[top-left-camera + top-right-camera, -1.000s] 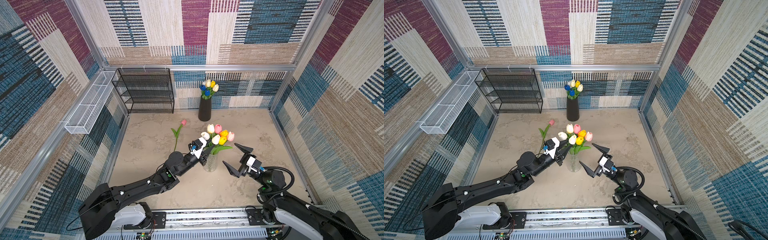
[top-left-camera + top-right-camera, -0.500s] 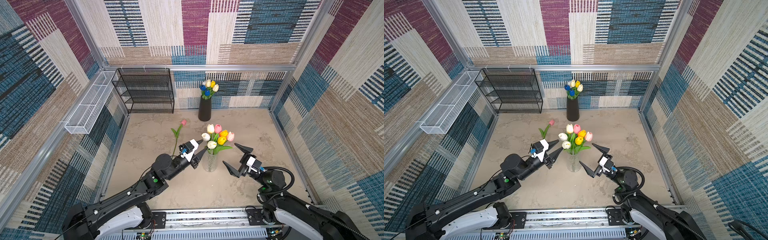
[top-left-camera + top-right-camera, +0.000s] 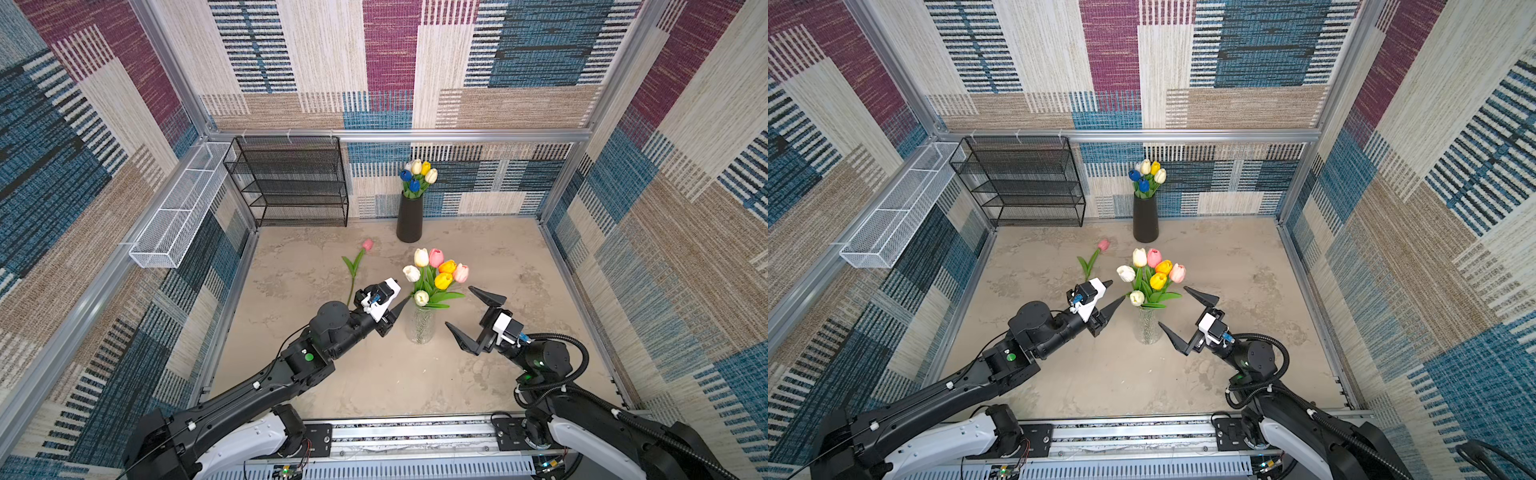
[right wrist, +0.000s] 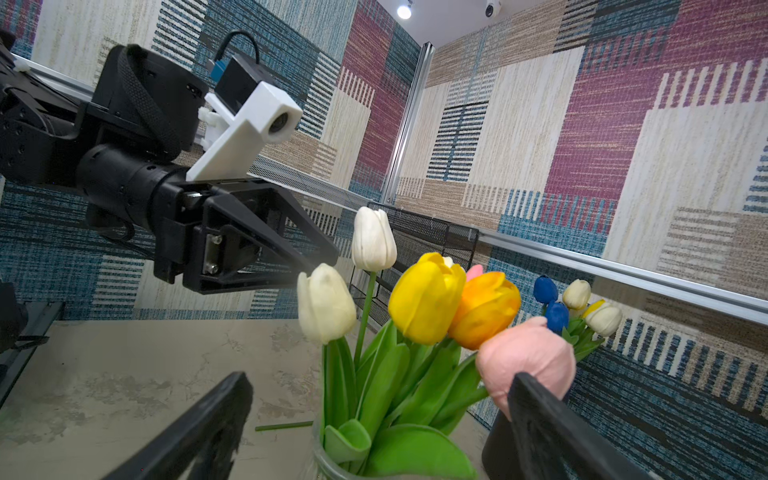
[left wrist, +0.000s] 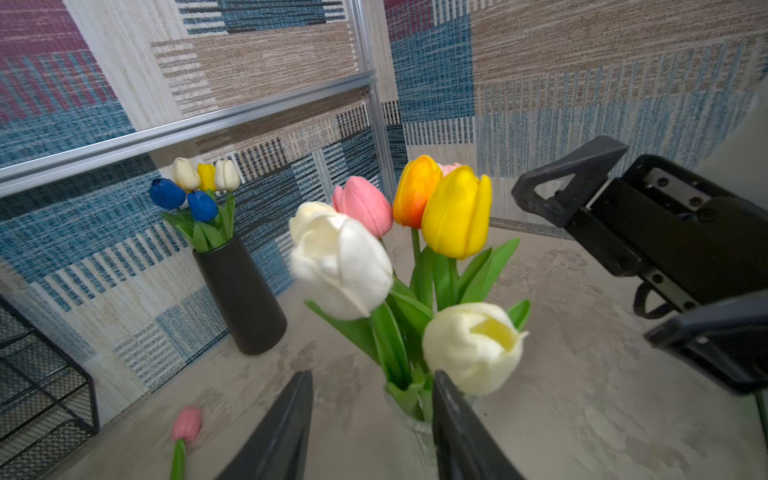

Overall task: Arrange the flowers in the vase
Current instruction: 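Draw the left gripper back to the loose pink tulip, then close the left gripper on the pink tulip stem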

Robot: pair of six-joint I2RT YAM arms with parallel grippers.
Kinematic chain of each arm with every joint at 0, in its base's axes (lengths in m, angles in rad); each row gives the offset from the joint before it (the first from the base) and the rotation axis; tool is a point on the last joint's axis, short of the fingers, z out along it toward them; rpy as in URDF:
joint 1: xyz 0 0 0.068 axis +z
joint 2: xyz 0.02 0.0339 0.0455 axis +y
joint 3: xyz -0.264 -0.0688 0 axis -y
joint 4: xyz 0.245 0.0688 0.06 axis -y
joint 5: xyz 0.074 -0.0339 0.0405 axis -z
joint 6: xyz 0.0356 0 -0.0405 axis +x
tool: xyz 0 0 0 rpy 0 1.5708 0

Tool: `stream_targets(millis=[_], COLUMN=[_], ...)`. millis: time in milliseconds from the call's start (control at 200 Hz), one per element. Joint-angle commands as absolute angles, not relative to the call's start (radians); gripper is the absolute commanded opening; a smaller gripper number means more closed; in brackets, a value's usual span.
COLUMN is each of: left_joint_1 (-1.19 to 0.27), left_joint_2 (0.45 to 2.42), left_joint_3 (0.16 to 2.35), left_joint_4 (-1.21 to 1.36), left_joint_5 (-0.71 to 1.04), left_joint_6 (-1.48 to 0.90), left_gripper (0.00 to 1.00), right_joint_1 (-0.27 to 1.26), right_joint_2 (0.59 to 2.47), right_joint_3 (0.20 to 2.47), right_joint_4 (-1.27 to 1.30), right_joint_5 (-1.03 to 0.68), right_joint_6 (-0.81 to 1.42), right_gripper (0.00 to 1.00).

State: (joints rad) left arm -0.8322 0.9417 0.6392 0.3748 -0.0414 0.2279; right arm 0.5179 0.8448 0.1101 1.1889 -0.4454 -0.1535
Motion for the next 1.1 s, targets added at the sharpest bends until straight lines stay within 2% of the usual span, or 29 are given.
stream_targets(millis=[0, 120, 220, 356, 501, 586, 776, 1092], left_joint_1=[-0.761, -0.642, -0.545, -0.403, -0.279, -0.259, -0.257, -0.268], left_joint_2=[0.885, 0.808, 0.806, 0.940, 1.194, 1.339, 1.643, 1.859], left_joint_3=[0.637, 0.627, 0.654, 0.748, 0.858, 0.943, 1.159, 1.302], left_joint_4=[0.389, 0.365, 0.286, 0.061, -0.135, -0.232, -0.436, -0.497], left_joint_5=[-0.040, 0.010, -0.092, -0.239, -0.161, -0.133, -0.105, -0.056], left_joint_6=[0.166, 0.104, 0.052, -0.094, -0.228, -0.235, -0.184, -0.132], left_gripper=[0.50, 0.50, 0.54, 0.54, 0.54, 0.54, 0.62, 0.65], right_joint_1=[0.520, 0.520, 0.520, 0.520, 0.520, 0.520, 0.520, 0.520], right_joint_2=[0.851, 0.848, 0.833, 0.830, 0.830, 0.830, 0.830, 0.854], right_joint_3=[0.112, 0.112, 0.109, 0.109, 0.109, 0.108, 0.108, 0.112], right_joint_4=[1.213, 1.214, 1.213, 1.213, 1.212, 1.211, 1.209, 1.210], right_joint_5=[-0.451, -0.456, -0.457, -0.463, -0.465, -0.468, -0.471, -0.468], right_joint_6=[-0.142, -0.142, -0.142, -0.143, -0.143, -0.143, -0.149, -0.153], right_gripper=[1.00, 1.00, 1.00, 1.00, 1.00, 1.00, 1.00, 1.00])
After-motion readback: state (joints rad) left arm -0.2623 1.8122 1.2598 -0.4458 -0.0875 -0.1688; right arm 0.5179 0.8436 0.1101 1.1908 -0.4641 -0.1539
